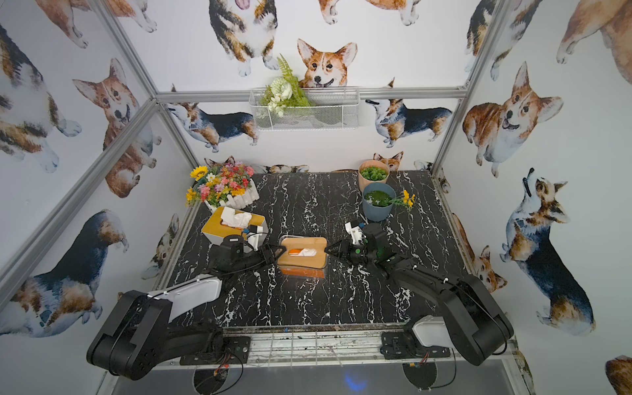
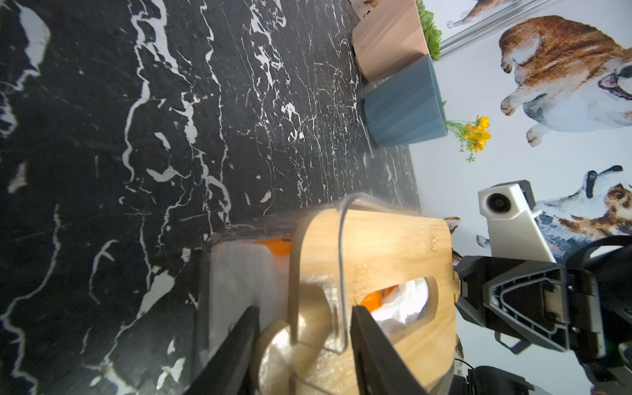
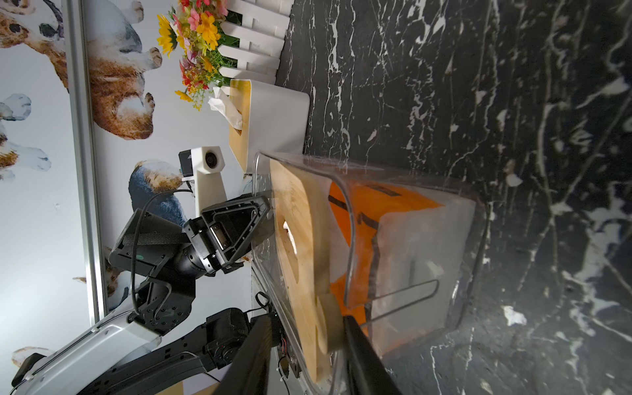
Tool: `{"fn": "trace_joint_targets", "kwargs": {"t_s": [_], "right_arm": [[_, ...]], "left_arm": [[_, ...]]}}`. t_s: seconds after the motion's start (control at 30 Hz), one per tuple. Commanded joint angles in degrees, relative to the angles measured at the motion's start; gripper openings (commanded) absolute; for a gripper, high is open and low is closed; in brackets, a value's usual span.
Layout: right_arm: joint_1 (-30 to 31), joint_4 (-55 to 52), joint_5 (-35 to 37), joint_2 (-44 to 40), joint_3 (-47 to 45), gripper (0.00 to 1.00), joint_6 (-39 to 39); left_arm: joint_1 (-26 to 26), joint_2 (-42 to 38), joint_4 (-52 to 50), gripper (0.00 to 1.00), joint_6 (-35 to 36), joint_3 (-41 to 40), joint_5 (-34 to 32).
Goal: Put the tissue paper into the tissue box
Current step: Close the box lid on the tissue box.
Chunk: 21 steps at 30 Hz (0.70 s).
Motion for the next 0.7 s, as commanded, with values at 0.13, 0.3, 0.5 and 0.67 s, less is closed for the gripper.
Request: {"fn": "trace_joint_targets", "kwargs": {"t_s": [0.13, 0.3, 0.5, 0.67], "right_arm": [[-1.64, -1.53, -1.37, 0.29, 0.25, 0.41, -2.68], [-1.79, -2.51, -1.9, 2.71, 2.25, 0.42, -3.77], [-1.75, 0.37, -3.15, 4.77, 2.83, 0.42, -2.29], [-1.56, 1.4, -3.41, 6.56, 3.4, 0.42, -1.9]], "left_arm": [[-0.02, 0.28, 0.22, 0.48, 0.82, 0.7, 1.59], [-0.04, 0.25, -0.13, 0.47, 0.89, 1.05, 1.66], [-0.01, 0.2, -0.76, 0.47, 1.31, 1.55, 1.59], [0.01, 0.38, -0.62, 0.47, 1.26, 1.37, 1.5]]}}
